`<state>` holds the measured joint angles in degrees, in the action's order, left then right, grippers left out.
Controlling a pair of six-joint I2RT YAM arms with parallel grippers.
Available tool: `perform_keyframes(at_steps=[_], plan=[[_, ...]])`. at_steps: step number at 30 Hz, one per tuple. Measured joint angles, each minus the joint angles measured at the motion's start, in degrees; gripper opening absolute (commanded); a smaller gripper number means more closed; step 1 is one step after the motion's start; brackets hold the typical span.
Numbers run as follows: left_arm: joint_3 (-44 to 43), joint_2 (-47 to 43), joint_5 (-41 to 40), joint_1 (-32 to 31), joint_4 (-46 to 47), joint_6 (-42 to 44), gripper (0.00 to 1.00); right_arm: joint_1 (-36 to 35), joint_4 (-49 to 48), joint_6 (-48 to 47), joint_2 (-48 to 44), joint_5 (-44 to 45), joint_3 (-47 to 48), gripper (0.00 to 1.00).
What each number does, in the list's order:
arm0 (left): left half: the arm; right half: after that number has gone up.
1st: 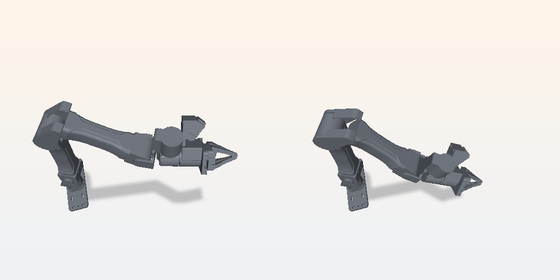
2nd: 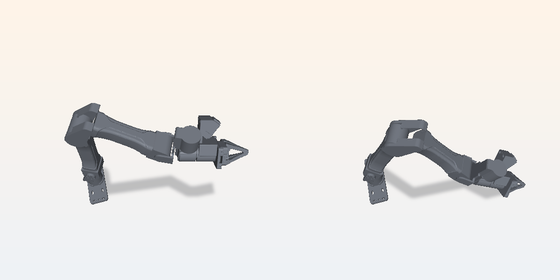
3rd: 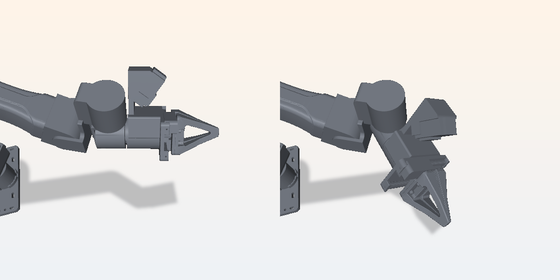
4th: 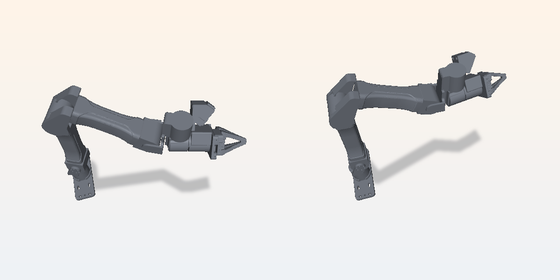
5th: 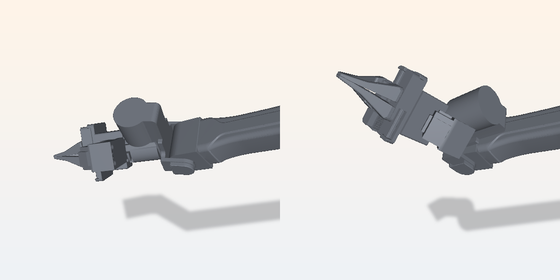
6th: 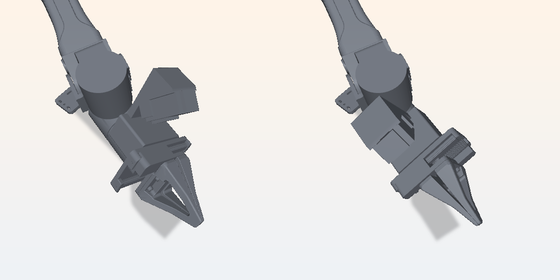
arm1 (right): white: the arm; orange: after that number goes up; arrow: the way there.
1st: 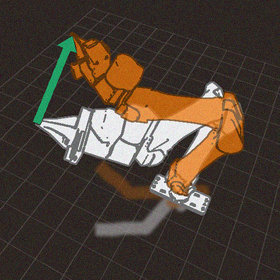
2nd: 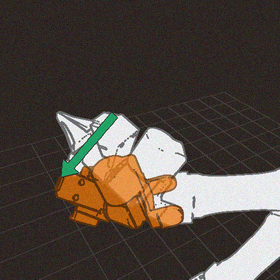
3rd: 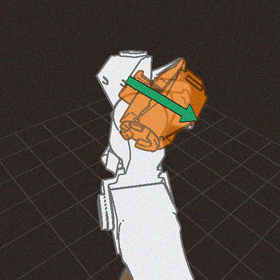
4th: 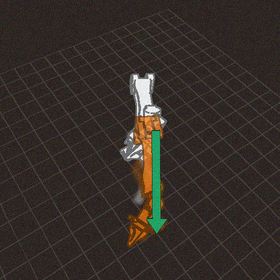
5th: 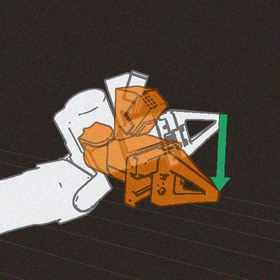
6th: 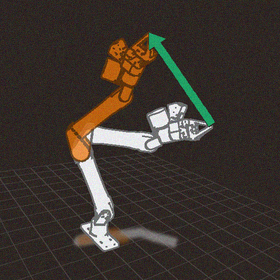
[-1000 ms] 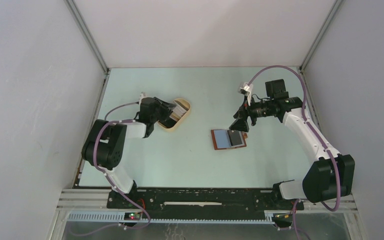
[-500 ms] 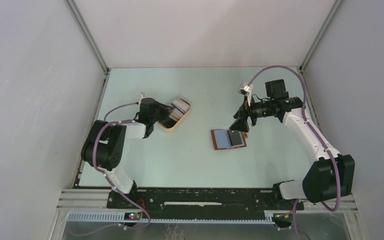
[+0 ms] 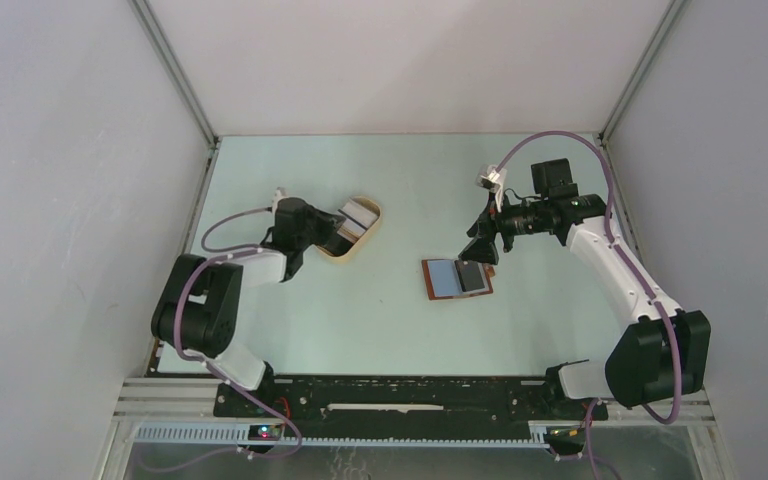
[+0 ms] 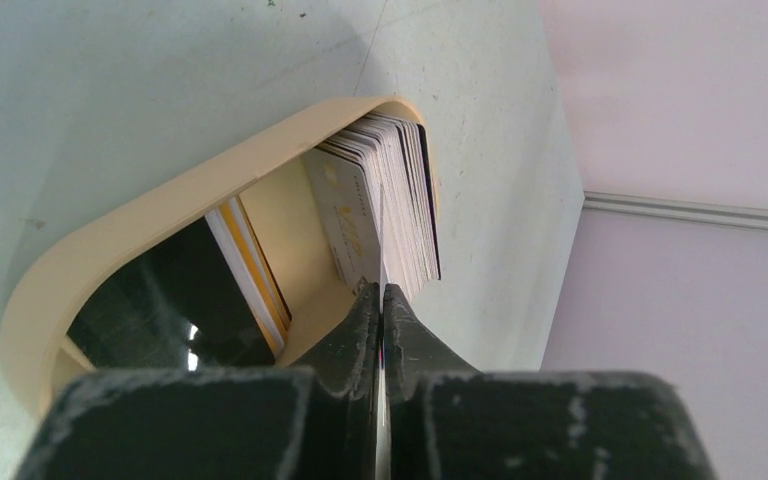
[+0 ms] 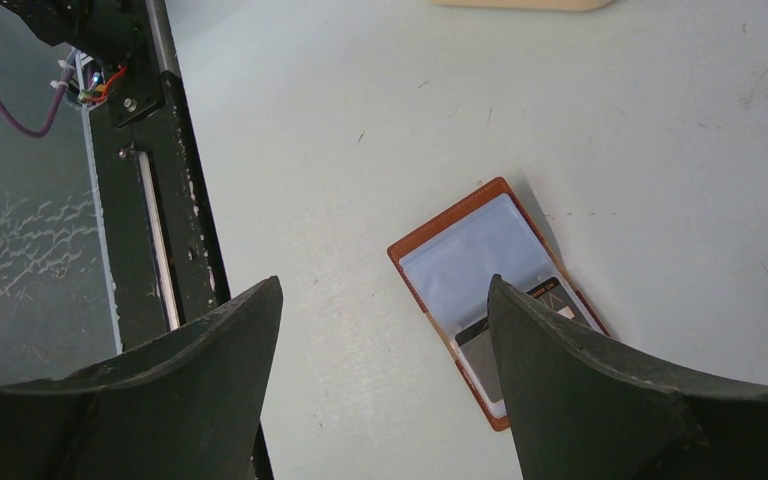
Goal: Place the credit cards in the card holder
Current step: Pick up the credit card from the storage box, then insert the credit card into the card holder.
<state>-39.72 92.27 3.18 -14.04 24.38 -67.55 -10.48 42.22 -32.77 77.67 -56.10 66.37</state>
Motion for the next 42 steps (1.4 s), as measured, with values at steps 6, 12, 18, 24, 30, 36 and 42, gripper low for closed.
perform_keyframes(at_steps=[6, 12, 18, 24, 30, 36, 42], plan=[[3.0, -3.8, 0.0, 0.0, -1.1, 0.2, 0.03, 0.0, 0.0, -0.1, -0.4, 0.0, 0.0, 0.84], [6.1, -10.4, 0.0, 0.0, -2.2, 2.3, 0.02, 0.0, 0.0, -0.2, -0.4, -0.2, 0.0, 0.84], [9.1, -15.4, 1.4, 0.0, -0.5, 5.4, 0.01, 0.0, 0.1, -0.4, -0.7, -0.2, 0.0, 0.84], [13.9, -15.6, 12.0, 0.0, 13.7, 9.6, 0.00, 0.0, 0.6, -1.7, -1.2, -0.4, 0.0, 0.83], [14.7, -6.7, 26.5, -1.7, 40.5, 8.5, 0.00, 0.3, 2.5, -4.3, -2.4, -2.4, 0.0, 0.83], [14.7, -3.5, 33.2, -9.1, 52.8, 10.6, 0.00, 0.4, 2.9, -5.5, -6.1, -5.8, -1.4, 0.83], [14.7, -3.6, 34.1, -16.2, 56.5, 17.7, 0.00, 0.2, 2.2, -5.2, -7.7, -8.2, -3.1, 0.83]])
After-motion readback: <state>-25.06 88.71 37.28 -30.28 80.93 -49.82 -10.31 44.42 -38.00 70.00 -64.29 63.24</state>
